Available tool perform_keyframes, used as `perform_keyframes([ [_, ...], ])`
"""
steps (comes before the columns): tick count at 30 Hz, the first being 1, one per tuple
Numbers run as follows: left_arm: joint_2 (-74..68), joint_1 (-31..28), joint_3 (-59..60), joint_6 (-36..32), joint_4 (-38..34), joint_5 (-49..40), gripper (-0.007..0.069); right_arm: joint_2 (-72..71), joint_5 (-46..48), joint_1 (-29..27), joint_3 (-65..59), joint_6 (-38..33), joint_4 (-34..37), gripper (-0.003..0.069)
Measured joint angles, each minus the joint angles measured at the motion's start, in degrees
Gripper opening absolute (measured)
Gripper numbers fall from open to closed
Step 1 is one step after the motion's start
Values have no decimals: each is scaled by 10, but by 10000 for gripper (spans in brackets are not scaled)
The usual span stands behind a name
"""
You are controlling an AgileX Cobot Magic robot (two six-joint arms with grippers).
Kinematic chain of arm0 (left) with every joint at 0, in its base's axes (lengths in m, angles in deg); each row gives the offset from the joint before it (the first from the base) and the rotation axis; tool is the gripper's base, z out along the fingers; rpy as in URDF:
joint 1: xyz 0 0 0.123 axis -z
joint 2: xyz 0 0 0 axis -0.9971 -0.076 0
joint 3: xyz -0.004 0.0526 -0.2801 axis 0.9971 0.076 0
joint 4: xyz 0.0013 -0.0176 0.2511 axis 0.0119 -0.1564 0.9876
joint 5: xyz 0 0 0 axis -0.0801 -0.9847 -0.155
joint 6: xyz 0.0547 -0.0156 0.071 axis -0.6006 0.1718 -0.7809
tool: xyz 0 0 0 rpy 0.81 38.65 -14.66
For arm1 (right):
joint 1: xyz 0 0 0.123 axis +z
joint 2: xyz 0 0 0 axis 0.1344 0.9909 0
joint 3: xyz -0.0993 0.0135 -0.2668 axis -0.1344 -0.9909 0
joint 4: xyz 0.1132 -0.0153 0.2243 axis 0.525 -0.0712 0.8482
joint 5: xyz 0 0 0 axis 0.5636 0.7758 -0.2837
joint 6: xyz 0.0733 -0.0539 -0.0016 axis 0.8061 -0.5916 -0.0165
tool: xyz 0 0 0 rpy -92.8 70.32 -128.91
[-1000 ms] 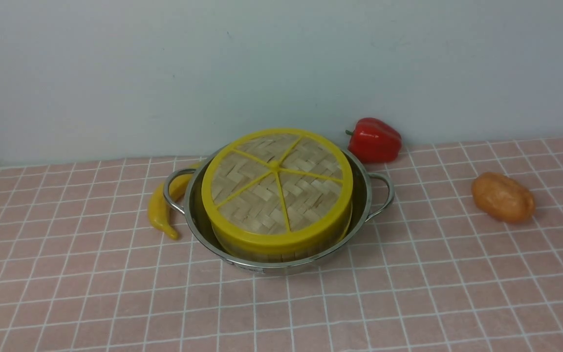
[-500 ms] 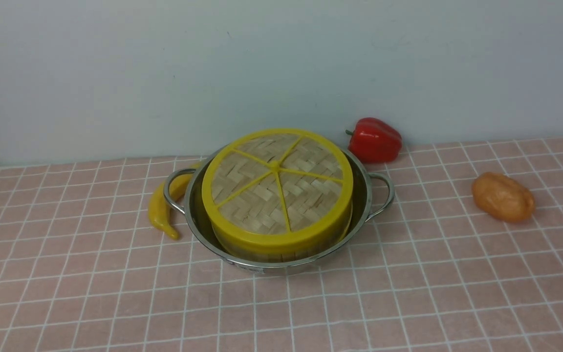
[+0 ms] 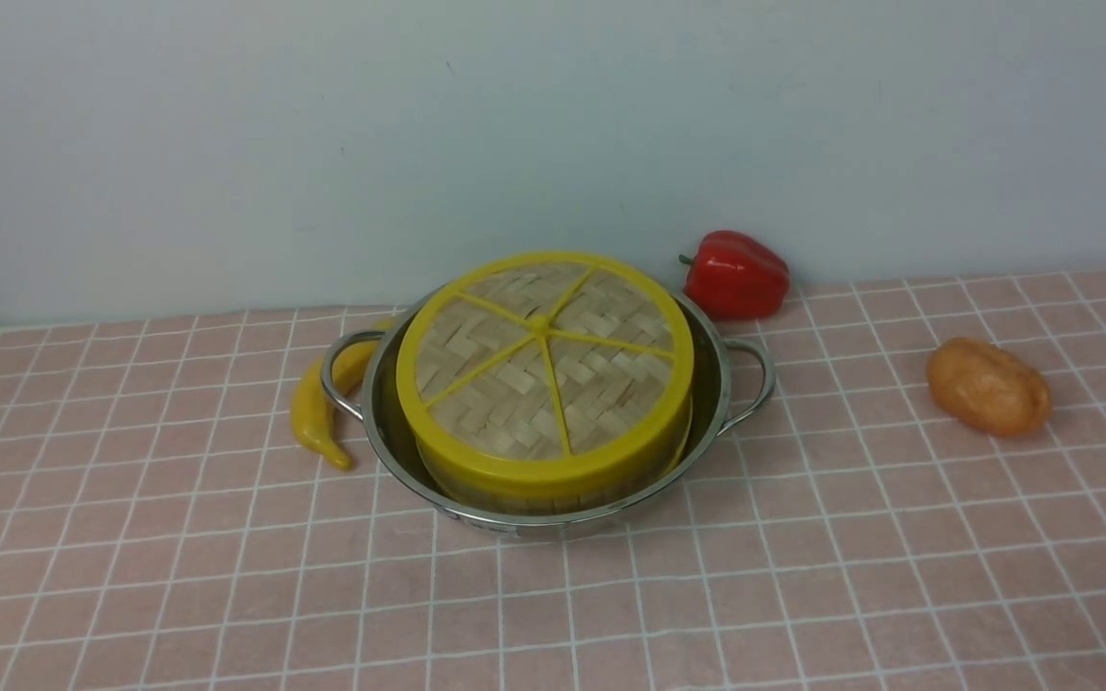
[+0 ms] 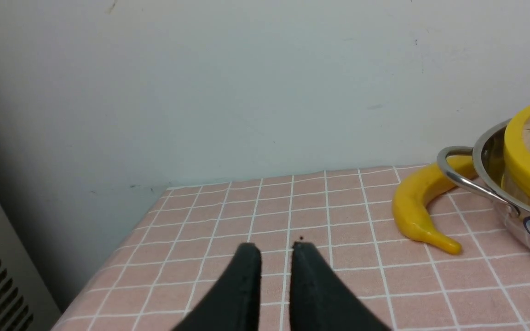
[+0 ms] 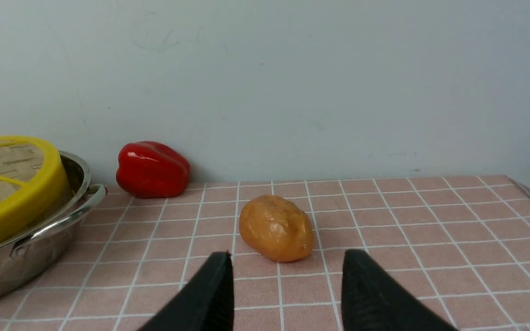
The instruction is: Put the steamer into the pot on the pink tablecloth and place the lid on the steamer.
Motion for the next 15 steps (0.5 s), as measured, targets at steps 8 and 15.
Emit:
perform_keyframes([
  [8, 0, 0, 0, 0, 0, 0, 116, 0, 8, 0, 0, -8, 0, 336],
  [15, 0, 0, 0, 0, 0, 0, 136, 0, 9, 0, 0, -11, 1, 267],
])
